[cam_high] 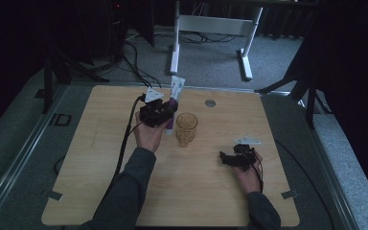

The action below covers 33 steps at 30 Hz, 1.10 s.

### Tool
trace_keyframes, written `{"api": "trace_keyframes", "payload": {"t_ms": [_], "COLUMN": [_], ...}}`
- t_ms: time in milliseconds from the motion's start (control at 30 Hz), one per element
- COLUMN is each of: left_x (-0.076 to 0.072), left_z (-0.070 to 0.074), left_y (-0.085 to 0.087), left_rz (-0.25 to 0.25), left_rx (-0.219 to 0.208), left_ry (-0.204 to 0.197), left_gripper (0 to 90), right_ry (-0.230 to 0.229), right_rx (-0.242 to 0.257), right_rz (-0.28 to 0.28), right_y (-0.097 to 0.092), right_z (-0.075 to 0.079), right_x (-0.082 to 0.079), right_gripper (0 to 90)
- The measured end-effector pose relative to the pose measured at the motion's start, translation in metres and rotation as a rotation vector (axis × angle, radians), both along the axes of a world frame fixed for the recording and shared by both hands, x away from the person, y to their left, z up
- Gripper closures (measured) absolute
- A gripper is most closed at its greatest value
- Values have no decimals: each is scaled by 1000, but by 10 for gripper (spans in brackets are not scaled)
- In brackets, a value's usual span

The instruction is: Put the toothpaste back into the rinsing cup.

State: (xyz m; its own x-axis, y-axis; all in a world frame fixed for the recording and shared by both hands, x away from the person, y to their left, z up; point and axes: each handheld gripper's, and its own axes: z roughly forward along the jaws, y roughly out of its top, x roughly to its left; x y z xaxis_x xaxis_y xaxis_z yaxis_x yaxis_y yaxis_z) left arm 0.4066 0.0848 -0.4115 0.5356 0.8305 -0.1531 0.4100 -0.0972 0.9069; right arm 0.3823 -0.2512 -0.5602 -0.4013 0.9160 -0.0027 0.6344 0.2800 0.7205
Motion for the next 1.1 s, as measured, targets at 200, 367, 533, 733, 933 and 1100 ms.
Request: {"api": "trace_keyframes", "payload": {"t_ms": [200, 367, 533, 733, 933, 1100], "left_x": [1, 2, 3, 4, 7, 9], "left_z": [0, -1, -1, -1, 1, 4], "left_y": [-2, -4, -4, -4, -6, -11], "left_rz": [-3, -7, -3, -4, -6, -16], "left_rx": [-7, -17, -22, -30, -35, -39], "left_ry": [-13, -21, -24, -26, -24, -28], "left_gripper": [723, 723, 723, 723, 723, 723], "right_ry": [0, 0, 0, -2, -1, -2], "right_rx": [0, 1, 0, -1, -1, -1], "right_rz": [0, 0, 2, 3, 3, 3], "right_y": [0, 0, 0, 0, 0, 0], "right_z": [0, 0, 0, 0, 0, 0], "right_x": [0, 0, 0, 1, 1, 1], "right_gripper": [146, 146, 146, 146, 146, 146]}}
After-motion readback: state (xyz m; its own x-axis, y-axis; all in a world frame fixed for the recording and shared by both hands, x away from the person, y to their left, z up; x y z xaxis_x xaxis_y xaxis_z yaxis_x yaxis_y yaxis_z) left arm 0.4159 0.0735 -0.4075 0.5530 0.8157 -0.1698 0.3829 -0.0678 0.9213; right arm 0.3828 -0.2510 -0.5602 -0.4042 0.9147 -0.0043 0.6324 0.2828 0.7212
